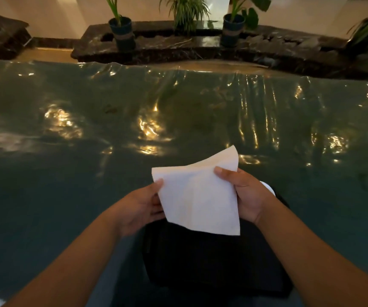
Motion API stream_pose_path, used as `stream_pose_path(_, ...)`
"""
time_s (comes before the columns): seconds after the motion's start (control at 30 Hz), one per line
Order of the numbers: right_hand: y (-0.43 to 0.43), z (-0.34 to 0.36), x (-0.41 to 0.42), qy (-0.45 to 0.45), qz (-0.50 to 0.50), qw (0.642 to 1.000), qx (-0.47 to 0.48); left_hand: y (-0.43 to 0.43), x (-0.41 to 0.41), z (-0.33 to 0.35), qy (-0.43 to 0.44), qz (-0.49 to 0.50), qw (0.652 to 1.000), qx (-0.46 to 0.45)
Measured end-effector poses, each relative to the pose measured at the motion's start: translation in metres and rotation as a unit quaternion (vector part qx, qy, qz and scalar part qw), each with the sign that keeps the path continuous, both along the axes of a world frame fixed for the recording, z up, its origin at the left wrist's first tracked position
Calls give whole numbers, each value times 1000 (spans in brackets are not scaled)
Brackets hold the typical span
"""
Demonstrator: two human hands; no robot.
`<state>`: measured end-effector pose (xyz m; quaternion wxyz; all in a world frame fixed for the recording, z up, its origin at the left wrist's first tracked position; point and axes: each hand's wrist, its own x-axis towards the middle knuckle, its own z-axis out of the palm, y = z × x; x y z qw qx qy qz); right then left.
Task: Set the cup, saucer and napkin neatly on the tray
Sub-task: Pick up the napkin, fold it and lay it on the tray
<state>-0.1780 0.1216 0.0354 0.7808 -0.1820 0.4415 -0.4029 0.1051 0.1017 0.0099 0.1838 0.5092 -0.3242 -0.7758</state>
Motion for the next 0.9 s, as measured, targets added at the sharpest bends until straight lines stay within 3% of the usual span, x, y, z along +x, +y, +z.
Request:
stream_pose_path(0.17, 4, -10, -32, 69, -4, 997, -26, -14, -25, 4, -2, 79, 996, -30)
stream_pose_path(0.47, -7, -5, -57, 81, 45, 995, -44, -39, -38, 1, -12, 63, 996, -54)
stream_pose_path(0.53, -11, -4, -58, 167, 20, 985, -42, -41, -39, 1, -13, 71, 996, -61)
stream_pose_path(0.63, -14, -6, -55, 328, -41, 943, -41, -43, -43, 2, -48, 88, 990, -94)
stream_pose_path(0.9, -14, -8, -66, 436, 46, 885, -158, -45, -30, 6, -120, -18, 975, -186)
